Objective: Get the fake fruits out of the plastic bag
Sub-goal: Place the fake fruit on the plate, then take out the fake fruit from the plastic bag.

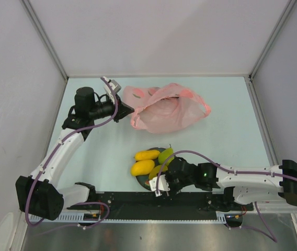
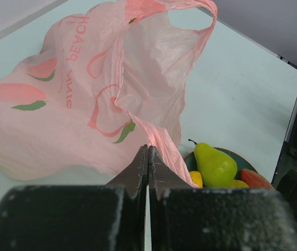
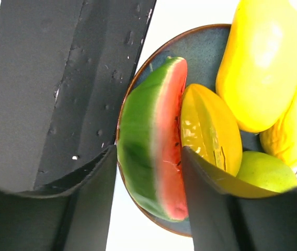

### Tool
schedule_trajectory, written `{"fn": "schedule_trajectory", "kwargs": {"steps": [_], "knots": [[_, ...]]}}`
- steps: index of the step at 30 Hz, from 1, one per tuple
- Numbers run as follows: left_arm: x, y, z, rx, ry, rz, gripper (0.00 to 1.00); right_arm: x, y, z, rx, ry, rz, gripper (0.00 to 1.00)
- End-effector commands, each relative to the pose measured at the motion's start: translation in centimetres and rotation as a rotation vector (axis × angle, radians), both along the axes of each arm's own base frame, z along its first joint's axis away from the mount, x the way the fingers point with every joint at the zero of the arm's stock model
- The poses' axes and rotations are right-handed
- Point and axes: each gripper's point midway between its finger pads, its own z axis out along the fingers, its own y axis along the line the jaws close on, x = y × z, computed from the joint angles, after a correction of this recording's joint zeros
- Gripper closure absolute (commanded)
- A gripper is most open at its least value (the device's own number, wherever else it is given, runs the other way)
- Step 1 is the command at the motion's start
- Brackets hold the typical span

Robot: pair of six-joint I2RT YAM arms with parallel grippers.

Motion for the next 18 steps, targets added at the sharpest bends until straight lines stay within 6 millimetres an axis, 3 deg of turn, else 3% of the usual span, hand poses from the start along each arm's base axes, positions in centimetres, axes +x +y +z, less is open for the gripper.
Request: {"fn": "schedule_trajectory", "kwargs": {"steps": [1, 4, 8, 9, 11, 12, 14, 15, 16, 18], "knots": [[-0.7, -0.3, 1.5, -0.031, -0.037, -0.027, 1.0, 0.2, 1.3, 2.2, 0.069, -0.022, 0.004, 0.37], [-0.7, -0.4, 1.5, -0.031, -0.039, -0.028, 1.0, 0.5, 1.1, 3.3, 0.067, -0.038, -0.011, 0.35], [-0.6, -0.4, 1.8, -0.033, -0.043, -0.03, 1.0, 1.5, 2.1, 9.3, 0.148, -0.022, -0.079, 0.35], [-0.6, -0.5, 1.7, -0.032, -0.04, -0.031, 1.0, 2.6, 2.8, 12.5, 0.218, -0.028, -0.122, 0.36], [-0.5, -0.5, 2.3, -0.036, -0.05, -0.034, 1.0, 4.5, 3.3, 15.0, 0.28, 0.01, -0.235, 0.36], [-0.6, -0.6, 2.6, -0.037, -0.057, -0.039, 1.0, 7.8, 3.0, 16.9, 0.328, 0.003, -0.351, 0.37], [-0.7, -0.8, 3.4, -0.056, -0.045, -0.042, 1.0, 11.8, 3.0, 17.3, 0.371, 0.033, -0.504, 0.4], [-0.7, -0.8, 3.5, -0.055, -0.039, -0.044, 1.0, 13.5, 2.6, 17.3, 0.384, 0.035, -0.555, 0.41], [-0.8, -0.9, 4.3, -0.059, -0.053, -0.052, 1.0, 16.7, 1.8, 16.2, 0.365, 0.03, -0.644, 0.45], [-0.7, -1.0, 4.3, -0.049, -0.039, -0.061, 1.0, 19.5, 1.5, 15.2, 0.357, 0.041, -0.707, 0.48]]}}
